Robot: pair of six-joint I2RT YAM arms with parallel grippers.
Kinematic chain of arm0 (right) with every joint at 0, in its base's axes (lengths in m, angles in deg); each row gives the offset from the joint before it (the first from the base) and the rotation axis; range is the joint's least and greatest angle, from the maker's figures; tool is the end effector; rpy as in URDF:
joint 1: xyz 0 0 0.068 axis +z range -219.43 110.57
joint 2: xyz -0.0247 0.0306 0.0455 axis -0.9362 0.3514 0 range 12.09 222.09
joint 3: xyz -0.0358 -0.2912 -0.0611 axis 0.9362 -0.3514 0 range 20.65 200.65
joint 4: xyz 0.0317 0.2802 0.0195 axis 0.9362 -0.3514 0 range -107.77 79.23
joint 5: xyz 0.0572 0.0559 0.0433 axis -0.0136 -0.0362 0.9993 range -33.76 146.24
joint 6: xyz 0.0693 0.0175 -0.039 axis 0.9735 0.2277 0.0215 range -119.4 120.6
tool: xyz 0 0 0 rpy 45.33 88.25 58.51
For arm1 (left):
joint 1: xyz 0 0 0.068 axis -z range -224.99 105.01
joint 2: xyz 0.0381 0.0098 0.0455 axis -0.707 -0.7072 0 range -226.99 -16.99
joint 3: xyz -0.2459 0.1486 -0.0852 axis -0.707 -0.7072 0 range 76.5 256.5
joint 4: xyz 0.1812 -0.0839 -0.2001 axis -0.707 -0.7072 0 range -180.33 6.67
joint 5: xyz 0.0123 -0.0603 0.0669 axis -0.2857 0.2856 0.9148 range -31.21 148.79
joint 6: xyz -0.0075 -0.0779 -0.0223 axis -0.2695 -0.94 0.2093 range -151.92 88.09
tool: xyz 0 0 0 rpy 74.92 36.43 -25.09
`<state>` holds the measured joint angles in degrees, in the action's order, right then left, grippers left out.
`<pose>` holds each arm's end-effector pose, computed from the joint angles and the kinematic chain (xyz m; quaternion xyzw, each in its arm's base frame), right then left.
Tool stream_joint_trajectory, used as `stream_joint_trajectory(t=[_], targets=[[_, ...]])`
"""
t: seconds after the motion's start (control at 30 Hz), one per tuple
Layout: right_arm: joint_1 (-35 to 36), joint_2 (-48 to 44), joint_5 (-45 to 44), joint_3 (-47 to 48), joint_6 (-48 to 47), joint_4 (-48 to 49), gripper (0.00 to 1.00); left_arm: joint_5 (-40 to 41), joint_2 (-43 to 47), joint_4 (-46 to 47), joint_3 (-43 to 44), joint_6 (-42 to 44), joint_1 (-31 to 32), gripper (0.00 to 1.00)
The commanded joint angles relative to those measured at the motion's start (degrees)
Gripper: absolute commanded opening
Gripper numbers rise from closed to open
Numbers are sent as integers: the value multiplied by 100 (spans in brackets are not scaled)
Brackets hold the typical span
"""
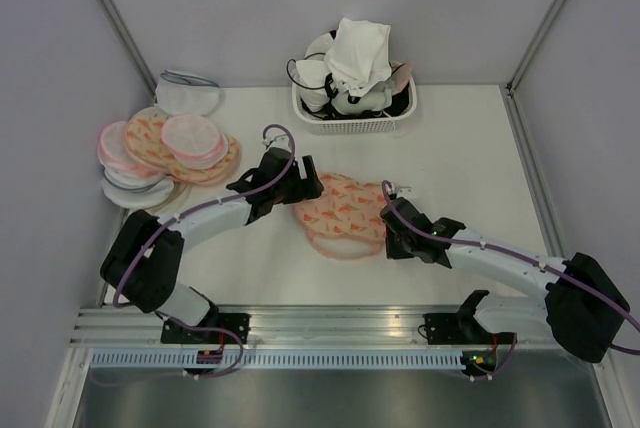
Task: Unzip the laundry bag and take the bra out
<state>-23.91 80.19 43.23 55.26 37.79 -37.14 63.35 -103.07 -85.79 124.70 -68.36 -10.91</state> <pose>0.1789 0.1593 0.1630 -0.0403 0.9590 0.0886 0.2662 0.2997 -0.1961 0.1941 -0.0354 0.9063 -0.2128 0.3635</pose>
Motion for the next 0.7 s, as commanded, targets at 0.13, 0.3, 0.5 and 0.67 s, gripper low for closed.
stream_joint_trajectory(t=[0.13, 0.3, 0.5, 0.67], targets=[[1, -200, 1852, -279, -238, 1211, 1, 503, 1074, -167, -493, -872, -7, 100], [71, 45, 3892, -324, -282, 2687, 0, -209, 2435, -150, -1706, -1628, 168, 100], [440, 599, 4307, 124, -458, 3252, 1, -939, 2957, 437, -2648, -2595, 520, 100], [660, 1056, 4316, 353, -537, 3366, 0, -720, 2721, 948, -2790, -3113, 889, 100]])
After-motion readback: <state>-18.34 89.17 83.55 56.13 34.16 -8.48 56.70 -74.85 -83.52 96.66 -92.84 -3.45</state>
